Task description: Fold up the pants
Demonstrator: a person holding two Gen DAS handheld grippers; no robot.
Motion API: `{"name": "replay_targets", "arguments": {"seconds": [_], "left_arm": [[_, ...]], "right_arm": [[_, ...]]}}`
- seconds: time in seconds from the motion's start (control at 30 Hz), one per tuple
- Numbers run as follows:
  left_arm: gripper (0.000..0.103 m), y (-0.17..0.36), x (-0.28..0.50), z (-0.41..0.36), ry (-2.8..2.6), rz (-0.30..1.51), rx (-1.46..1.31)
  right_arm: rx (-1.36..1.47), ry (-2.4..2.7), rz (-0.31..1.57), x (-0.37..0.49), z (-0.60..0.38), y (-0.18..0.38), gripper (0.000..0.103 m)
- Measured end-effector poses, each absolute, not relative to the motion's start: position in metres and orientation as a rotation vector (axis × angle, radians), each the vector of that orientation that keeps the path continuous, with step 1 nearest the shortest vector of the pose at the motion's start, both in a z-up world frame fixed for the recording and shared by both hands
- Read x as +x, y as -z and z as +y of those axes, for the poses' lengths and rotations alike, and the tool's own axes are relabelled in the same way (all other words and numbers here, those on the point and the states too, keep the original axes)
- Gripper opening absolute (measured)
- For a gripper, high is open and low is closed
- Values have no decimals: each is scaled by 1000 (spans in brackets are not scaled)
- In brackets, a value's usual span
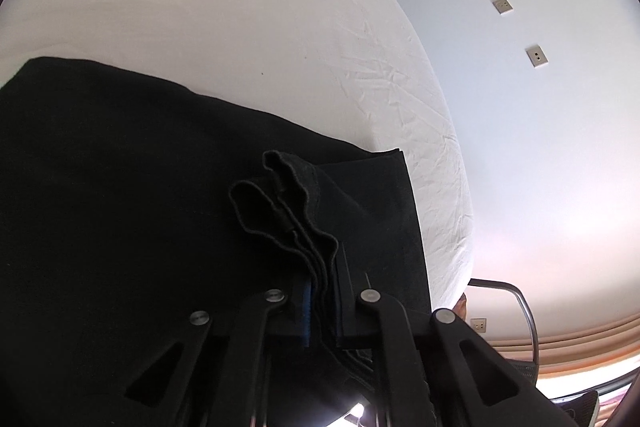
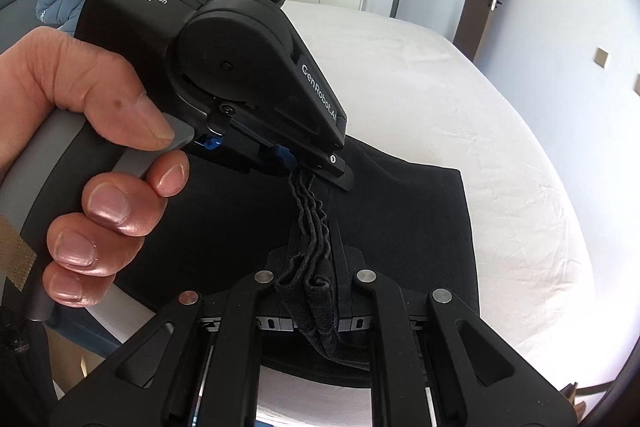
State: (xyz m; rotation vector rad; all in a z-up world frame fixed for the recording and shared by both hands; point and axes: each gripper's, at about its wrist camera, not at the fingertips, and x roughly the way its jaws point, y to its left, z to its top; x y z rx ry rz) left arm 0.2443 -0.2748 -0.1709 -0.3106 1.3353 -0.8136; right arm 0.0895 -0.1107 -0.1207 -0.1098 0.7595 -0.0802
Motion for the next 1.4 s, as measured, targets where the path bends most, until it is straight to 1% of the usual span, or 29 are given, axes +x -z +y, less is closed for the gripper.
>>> {"name": "replay_targets", "arguments": {"seconds": [0.33,0.7,0.9,1.27,1.3,1.37,1.4], "left_arm": [[8,162,261,-224,820,1316,-192],[8,175,279,-192,780,1341,28],[8,176,285,-182,764,1330,60],[9,187,284,-169,769,1337,22],[12,187,285,-168,767,1335,28],[14,188,286,-164,767,1332,37],[16,188,287,-159,764,1327,34]], "right_arm": [[-176,-53,783,109,-57,126,9],[-188,-189,866,138,3,147,9],[-184,-221,894,145,-4,151,9],[-202,-235,947,169,-17,158,10],[-202,-236,949,173,-12,160,11],[-210,-238,961,174,-4,163,12],[-213,-236,968,172,4,167,13]]}}
